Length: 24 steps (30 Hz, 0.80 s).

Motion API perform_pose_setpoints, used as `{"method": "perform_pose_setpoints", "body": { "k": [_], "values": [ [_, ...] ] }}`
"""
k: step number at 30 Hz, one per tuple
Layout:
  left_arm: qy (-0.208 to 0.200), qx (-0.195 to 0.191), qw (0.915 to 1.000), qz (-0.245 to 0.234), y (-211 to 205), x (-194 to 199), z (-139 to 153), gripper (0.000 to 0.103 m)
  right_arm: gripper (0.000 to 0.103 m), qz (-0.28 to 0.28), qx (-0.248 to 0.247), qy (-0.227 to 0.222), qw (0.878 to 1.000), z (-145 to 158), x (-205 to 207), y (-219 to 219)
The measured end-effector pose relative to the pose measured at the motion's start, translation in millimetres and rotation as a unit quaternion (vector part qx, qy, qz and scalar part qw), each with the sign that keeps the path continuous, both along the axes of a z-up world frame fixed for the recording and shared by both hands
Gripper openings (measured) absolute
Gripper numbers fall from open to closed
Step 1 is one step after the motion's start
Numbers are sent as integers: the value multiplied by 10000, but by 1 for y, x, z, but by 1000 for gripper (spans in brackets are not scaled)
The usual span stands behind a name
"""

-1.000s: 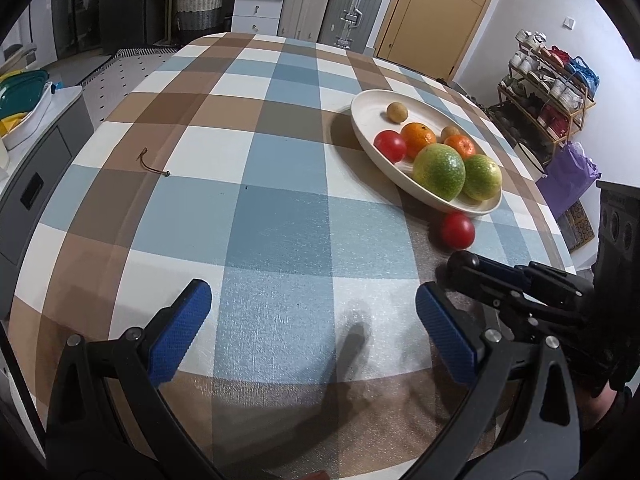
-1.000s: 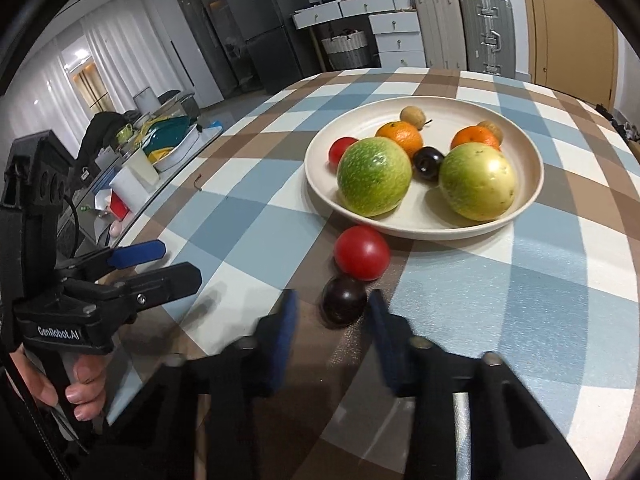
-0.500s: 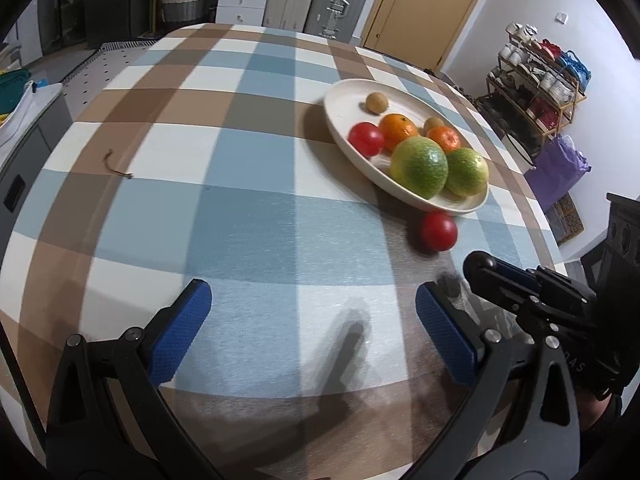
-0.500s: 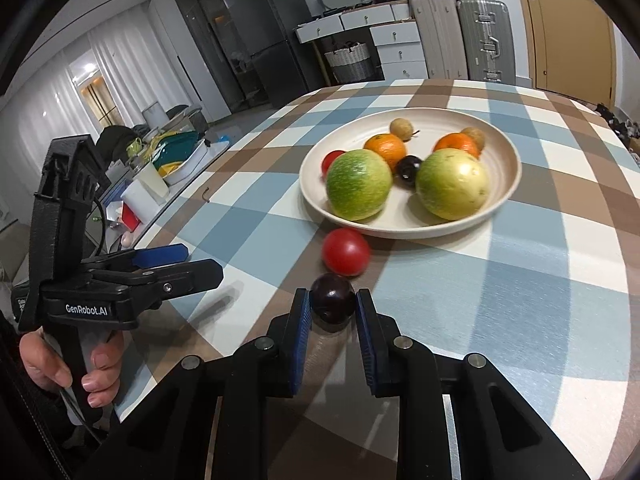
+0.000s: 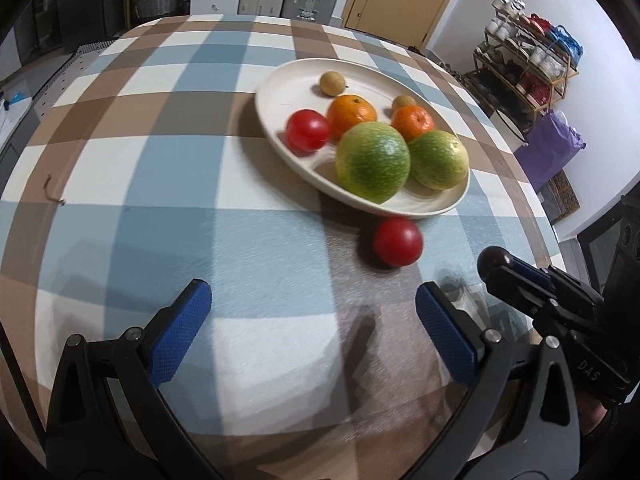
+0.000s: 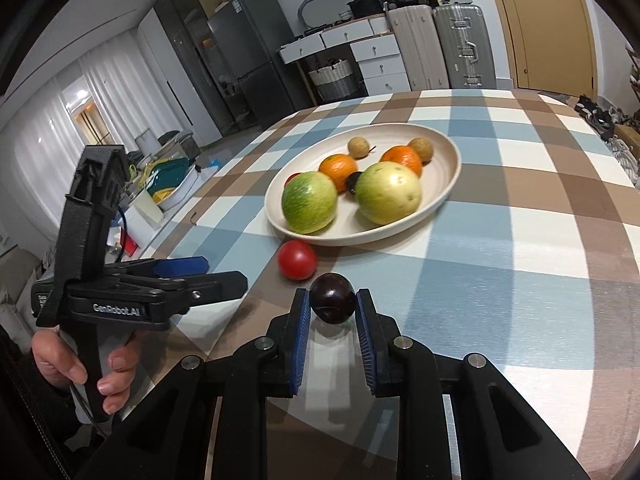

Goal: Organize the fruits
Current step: 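Lower the left gripper onto the red tomato and close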

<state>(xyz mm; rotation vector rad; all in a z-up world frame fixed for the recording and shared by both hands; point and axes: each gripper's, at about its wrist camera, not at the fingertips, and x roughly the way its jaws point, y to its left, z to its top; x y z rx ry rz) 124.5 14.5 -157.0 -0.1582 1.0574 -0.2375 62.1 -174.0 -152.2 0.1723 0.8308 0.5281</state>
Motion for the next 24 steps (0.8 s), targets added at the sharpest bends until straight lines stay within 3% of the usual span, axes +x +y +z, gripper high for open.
{"method": "perform_pose_setpoints", "body": {
  "k": [18, 21, 24],
  "values": [
    [-152, 639, 9978, -98, -48, 29, -6, 100, 23, -87, 409, 42, 9991, 1, -5, -38],
    [-181, 696, 9973, -128, -50, 30, -7, 96, 23, -130, 502, 67, 9986, 1, -6, -43],
    [-234, 678, 9972, -198, -51, 29, -5, 85, 23, -131, 524, 55, 9985, 1, -6, -45]
  ]
}}
